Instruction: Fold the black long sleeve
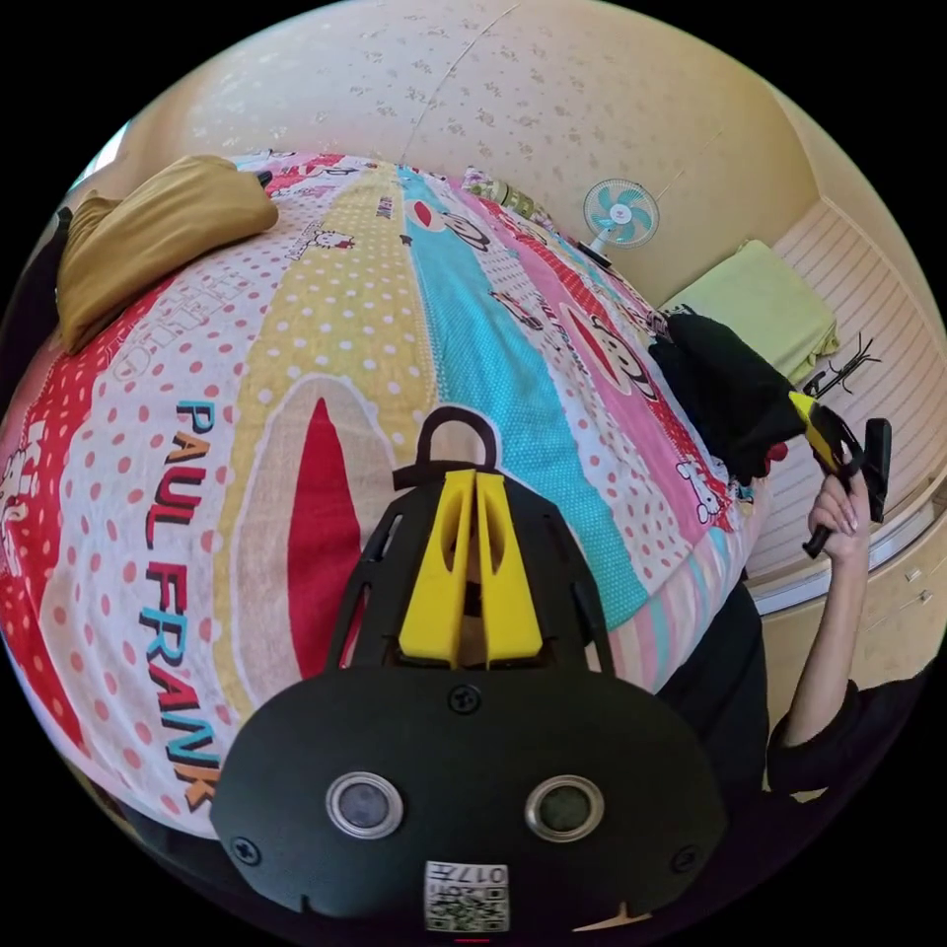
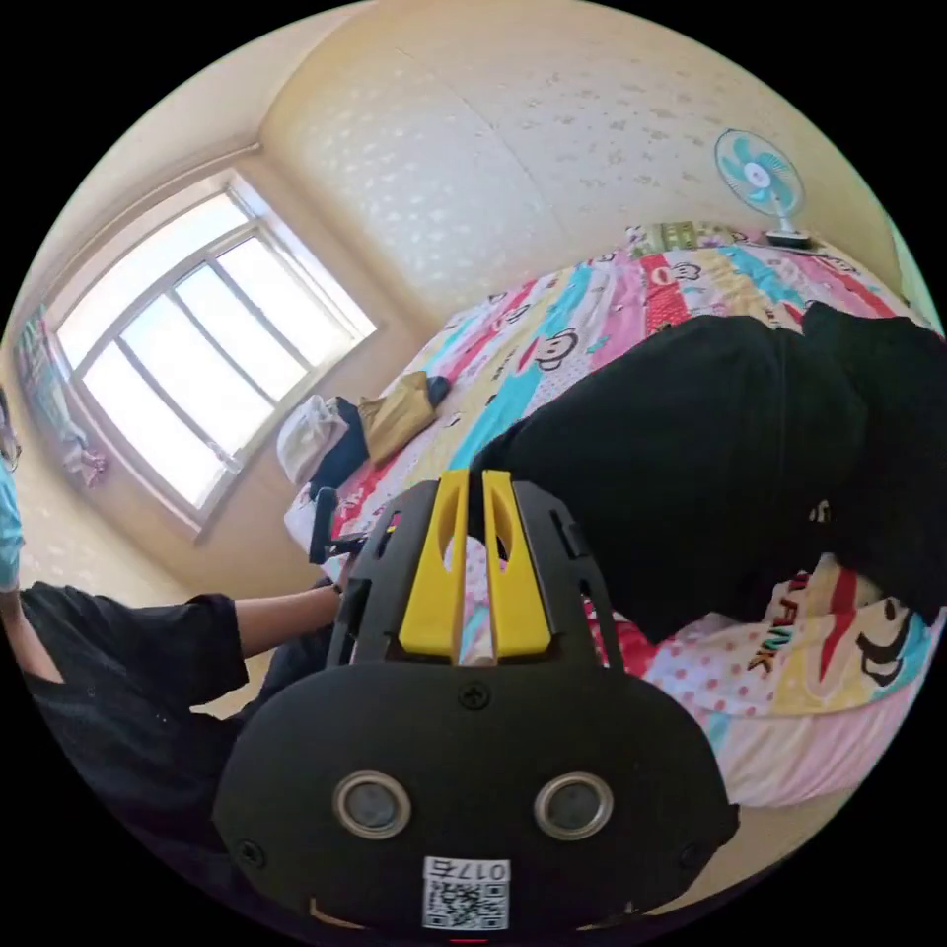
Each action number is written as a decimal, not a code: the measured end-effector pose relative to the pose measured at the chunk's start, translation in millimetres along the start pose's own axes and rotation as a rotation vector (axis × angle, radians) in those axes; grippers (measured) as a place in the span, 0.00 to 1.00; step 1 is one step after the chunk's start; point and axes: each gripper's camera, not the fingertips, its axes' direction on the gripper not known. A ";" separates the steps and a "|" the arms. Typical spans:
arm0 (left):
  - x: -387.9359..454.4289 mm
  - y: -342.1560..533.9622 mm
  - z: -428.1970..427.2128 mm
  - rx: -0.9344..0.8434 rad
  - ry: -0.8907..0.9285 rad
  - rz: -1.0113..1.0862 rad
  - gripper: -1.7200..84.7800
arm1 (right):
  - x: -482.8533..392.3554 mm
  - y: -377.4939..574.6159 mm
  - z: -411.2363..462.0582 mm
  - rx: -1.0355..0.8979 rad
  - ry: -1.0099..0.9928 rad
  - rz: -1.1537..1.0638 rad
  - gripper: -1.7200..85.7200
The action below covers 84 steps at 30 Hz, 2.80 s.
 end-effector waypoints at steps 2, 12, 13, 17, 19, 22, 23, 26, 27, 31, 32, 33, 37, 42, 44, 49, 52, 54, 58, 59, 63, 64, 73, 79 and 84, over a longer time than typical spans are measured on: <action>-1.4 1.5 -2.9 -0.001 -0.001 0.000 0.01 | 5.5 40.2 -10.0 0.192 0.080 0.112 0.09; -3.6 7.9 -21.3 0.003 -0.022 0.011 0.01 | 15.8 52.1 45.0 0.028 0.268 0.085 0.08; -6.5 8.2 -23.9 0.003 -0.011 0.006 0.01 | -10.3 56.1 33.9 0.155 0.258 -0.025 0.08; -18.5 11.0 -37.4 0.016 0.061 -0.018 0.02 | -78.4 60.1 42.8 0.106 -0.039 -0.564 0.07; -25.2 23.8 -58.4 0.058 0.160 -0.026 0.08 | -76.0 54.3 71.7 -0.139 -0.219 -0.553 0.07; -32.3 57.6 -97.5 0.193 0.346 -0.106 0.19 | -69.4 66.4 107.1 -0.306 -0.212 -0.520 0.07; -31.9 65.0 -105.2 0.226 0.394 -0.122 0.20 | -71.8 70.0 111.7 -0.310 -0.194 -0.539 0.07; -1.2 86.7 -128.1 0.323 0.528 -0.083 0.22 | -82.4 63.4 111.9 -0.305 -0.238 -0.591 0.08; 22.5 82.8 -123.0 0.266 0.495 -0.040 0.21 | -84.2 61.7 111.9 -0.311 -0.253 -0.603 0.09; 86.2 50.5 -87.5 -0.044 0.256 0.101 0.09 | -87.8 57.2 97.6 -0.309 -0.258 -0.681 0.09; 89.1 47.5 -95.0 -0.023 0.248 0.116 0.09 | -82.7 54.1 82.6 -0.244 -0.279 -0.662 0.09; 89.9 42.3 -116.1 0.040 0.253 0.133 0.08 | -78.6 51.9 73.1 -0.199 -0.298 -0.646 0.09; 33.0 44.0 -183.7 0.246 0.117 -0.078 0.07 | -34.7 35.3 17.6 0.145 -0.153 -0.348 0.12; -50.1 102.9 -225.4 0.469 0.056 -0.435 0.08 | 9.3 14.1 32.4 -0.096 0.286 -0.064 0.14; -48.6 115.1 -221.3 0.515 0.113 -0.389 0.09 | 7.0 5.3 43.7 -0.219 0.404 -0.111 0.10; 9.7 84.3 -150.2 0.241 0.005 -0.228 0.13 | -47.1 -6.6 -24.0 -0.225 0.223 -0.428 0.04; 45.0 73.6 -126.9 0.245 0.004 -0.101 0.11 | -70.1 16.0 -92.1 -0.349 -0.202 -0.724 0.03; 55.6 63.6 -108.9 0.220 0.000 -0.062 0.11 | -67.4 39.1 -129.4 -0.265 -0.142 -0.807 0.03; 61.6 36.7 -59.1 0.135 -0.168 -0.014 0.13 | -2.8 51.7 -213.5 0.305 -0.258 -0.484 0.04; 60.7 33.5 -50.7 0.122 -0.206 -0.008 0.14 | 20.8 49.9 -225.9 0.462 -0.353 -0.372 0.05; 33.9 18.8 40.6 -0.134 -0.365 -0.031 0.15 | 52.6 19.3 -203.9 0.580 -0.251 -0.108 0.09; 25.4 22.3 72.3 -0.205 -0.344 -0.043 0.15 | 53.0 -2.7 -181.3 0.508 -0.149 -0.062 0.10; 44.2 81.8 102.3 -0.084 -0.291 -0.035 0.06 | 83.9 -170.0 60.8 -0.467 0.204 -0.013 0.12; 60.7 125.3 57.6 -0.046 -0.222 -0.047 0.03 | 5.8 -160.9 26.6 -0.473 0.408 -0.199 0.05; 135.4 188.4 -87.0 0.311 -0.179 0.061 0.02 | -129.8 -132.6 -147.2 0.067 0.381 -0.365 0.04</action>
